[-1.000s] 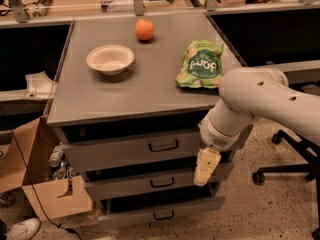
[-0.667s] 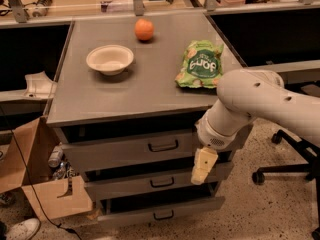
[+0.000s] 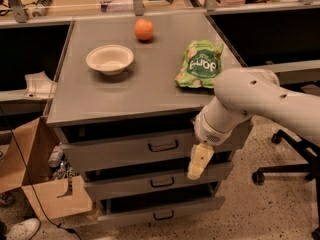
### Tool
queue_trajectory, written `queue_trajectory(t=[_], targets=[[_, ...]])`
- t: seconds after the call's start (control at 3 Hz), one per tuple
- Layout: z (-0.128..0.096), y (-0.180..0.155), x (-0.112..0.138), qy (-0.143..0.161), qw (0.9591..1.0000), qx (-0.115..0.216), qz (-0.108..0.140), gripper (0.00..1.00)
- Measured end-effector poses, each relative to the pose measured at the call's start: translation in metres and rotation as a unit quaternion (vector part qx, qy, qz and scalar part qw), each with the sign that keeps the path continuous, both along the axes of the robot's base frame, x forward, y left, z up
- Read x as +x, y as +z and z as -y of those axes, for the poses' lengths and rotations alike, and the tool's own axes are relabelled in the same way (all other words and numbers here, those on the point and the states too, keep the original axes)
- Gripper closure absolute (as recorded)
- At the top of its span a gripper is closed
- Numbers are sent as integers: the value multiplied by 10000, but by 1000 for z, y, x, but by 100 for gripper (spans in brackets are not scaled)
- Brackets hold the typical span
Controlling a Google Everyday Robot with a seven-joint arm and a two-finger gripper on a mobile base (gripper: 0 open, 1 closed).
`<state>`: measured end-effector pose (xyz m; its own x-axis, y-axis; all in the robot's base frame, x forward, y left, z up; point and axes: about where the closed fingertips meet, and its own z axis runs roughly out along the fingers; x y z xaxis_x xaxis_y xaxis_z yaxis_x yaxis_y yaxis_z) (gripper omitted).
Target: Open top drawer
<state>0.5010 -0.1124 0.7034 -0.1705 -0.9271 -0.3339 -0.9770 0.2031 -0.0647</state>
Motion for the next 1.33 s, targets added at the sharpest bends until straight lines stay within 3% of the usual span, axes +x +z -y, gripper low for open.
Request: queue_trajectory(t=[0.33, 1.0, 1.33], targets=[[-5, -11, 8, 13, 10000, 61, -49, 0], [-6, -43, 10, -9, 9992, 104, -373, 3], [-6, -43, 10, -9, 9992, 104, -374, 26]])
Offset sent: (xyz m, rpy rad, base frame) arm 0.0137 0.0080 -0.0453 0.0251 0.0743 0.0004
